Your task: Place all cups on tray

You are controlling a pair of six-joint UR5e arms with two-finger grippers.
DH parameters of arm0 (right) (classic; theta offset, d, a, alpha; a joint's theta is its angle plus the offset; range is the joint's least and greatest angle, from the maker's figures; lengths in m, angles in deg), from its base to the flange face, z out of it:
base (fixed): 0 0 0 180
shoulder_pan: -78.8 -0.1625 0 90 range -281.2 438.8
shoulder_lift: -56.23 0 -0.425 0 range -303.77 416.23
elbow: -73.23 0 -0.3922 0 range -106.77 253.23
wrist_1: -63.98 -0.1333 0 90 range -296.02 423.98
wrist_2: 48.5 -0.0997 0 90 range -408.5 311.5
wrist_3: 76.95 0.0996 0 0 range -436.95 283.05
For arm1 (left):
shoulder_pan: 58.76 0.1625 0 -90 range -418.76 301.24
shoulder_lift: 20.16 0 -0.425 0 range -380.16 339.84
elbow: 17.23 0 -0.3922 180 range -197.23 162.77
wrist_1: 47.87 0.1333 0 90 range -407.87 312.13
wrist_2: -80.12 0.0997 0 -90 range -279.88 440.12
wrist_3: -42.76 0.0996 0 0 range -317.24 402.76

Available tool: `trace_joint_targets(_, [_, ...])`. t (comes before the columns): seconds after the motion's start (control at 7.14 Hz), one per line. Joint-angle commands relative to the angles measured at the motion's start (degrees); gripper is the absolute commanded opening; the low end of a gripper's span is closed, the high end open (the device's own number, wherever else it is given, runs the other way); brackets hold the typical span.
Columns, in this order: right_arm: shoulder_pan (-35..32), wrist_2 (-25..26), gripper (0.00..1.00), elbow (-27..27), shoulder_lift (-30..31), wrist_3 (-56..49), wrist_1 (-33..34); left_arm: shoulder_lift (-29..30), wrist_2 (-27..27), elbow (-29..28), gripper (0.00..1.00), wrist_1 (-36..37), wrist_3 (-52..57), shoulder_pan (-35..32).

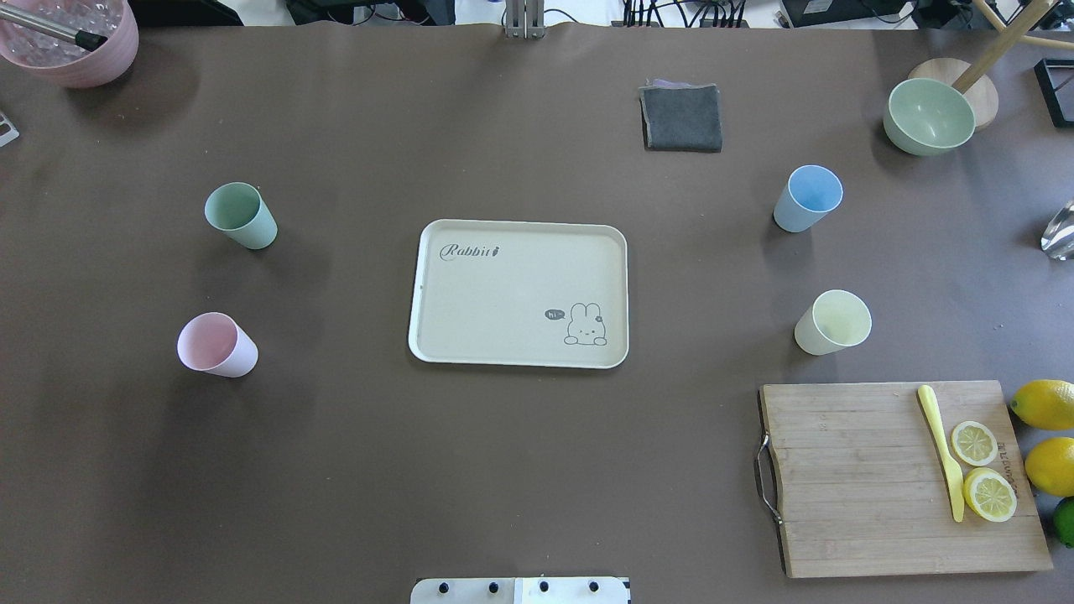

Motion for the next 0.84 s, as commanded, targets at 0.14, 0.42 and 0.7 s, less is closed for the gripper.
trace_joint_targets(0.14, [0.1, -0.1, 1.0, 0.0, -0.7, 0.1, 0.0, -0.3, -0.3, 0.2, 0.98, -0.2, 0.1, 0.1])
trace_joint_targets(0.42, [0.1, -0.3, 1.0, -0.3, -0.3, 0.1, 0.0, -0.6, -0.2, 0.6, 0.98, -0.3, 0.0, 0.1])
trace_joint_targets(0.7, [0.1, -3.8, 1.0, -0.4, -0.2, 0.7, 0.0, -0.6, -0.5, 1.0, 0.98, -0.3, -0.1, 0.1])
